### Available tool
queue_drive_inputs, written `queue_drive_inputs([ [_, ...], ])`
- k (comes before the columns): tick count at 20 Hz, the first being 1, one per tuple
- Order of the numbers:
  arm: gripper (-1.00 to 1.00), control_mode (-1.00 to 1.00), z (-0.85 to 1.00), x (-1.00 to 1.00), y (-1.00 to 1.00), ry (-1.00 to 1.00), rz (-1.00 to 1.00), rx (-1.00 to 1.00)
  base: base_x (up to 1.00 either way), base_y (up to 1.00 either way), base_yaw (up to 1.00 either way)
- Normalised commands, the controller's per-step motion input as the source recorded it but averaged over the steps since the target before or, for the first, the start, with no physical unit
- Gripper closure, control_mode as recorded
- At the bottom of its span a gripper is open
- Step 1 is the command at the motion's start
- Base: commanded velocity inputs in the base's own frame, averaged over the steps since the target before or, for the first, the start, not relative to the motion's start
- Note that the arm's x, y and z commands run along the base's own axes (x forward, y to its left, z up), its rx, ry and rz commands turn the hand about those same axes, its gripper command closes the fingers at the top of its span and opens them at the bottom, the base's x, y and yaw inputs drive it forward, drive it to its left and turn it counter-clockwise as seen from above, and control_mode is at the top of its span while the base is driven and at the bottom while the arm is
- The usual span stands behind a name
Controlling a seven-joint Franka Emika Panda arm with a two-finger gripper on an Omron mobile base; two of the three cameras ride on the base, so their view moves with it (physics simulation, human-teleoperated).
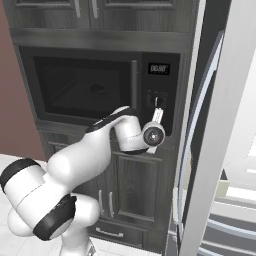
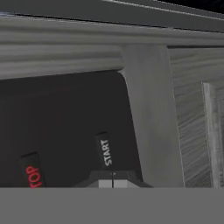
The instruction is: Place the tupperware containing the fish and eggplant meal in the microwave. Close the microwave door and press the start button to reheat the meal.
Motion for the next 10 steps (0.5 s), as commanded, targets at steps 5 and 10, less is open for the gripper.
queue_drive_inputs([
  [5,1.00,-1.00,-0.07,0.23,-0.02,0.00,-0.02,0.00,0.00,0.00,0.00],
  [10,1.00,-1.00,-0.12,0.23,-0.03,0.00,-0.02,0.00,0.00,0.00,0.00],
])
